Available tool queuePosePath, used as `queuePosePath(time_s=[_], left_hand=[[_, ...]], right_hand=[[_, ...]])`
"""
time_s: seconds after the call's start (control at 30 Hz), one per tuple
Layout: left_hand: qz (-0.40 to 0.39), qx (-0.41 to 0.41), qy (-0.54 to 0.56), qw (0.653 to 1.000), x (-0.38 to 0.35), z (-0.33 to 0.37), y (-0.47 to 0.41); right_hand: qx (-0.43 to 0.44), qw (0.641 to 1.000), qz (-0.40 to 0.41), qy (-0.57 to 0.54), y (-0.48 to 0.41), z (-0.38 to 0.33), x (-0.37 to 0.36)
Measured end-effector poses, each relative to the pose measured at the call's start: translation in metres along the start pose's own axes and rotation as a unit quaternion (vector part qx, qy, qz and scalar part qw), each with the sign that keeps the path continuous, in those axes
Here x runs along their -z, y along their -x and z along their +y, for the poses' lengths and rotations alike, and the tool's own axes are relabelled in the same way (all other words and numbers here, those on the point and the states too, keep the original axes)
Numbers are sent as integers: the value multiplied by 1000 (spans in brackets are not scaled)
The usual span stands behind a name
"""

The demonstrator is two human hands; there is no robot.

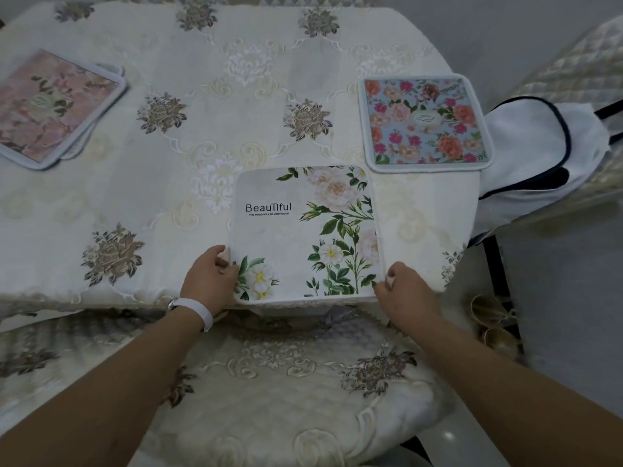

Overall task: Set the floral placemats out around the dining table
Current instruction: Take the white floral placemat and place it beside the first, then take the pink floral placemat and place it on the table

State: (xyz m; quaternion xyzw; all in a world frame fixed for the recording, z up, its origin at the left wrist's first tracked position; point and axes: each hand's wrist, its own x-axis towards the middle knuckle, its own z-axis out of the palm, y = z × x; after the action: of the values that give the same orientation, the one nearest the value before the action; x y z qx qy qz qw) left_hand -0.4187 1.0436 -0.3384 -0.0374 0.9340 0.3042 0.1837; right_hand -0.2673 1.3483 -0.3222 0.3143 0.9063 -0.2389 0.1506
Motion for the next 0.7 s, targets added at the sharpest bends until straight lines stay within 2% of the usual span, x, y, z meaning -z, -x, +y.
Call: queuePosePath(time_s=[0.1,0.23,0.43,0.7], left_hand=[[-23,-51,-72,996,-4,-5,15],[-44,-75,-131,988,-14,-6,42],[8,-35,-97,995,-26,3,52],[35,18,25,999,-22,23,72]], right_hand=[[86,996,38,4,-3,10,-3],[170,985,-22,18,-11,21,-2],[225,970,-17,88,-17,26,-3],[236,970,-32,57,-22,21,15]])
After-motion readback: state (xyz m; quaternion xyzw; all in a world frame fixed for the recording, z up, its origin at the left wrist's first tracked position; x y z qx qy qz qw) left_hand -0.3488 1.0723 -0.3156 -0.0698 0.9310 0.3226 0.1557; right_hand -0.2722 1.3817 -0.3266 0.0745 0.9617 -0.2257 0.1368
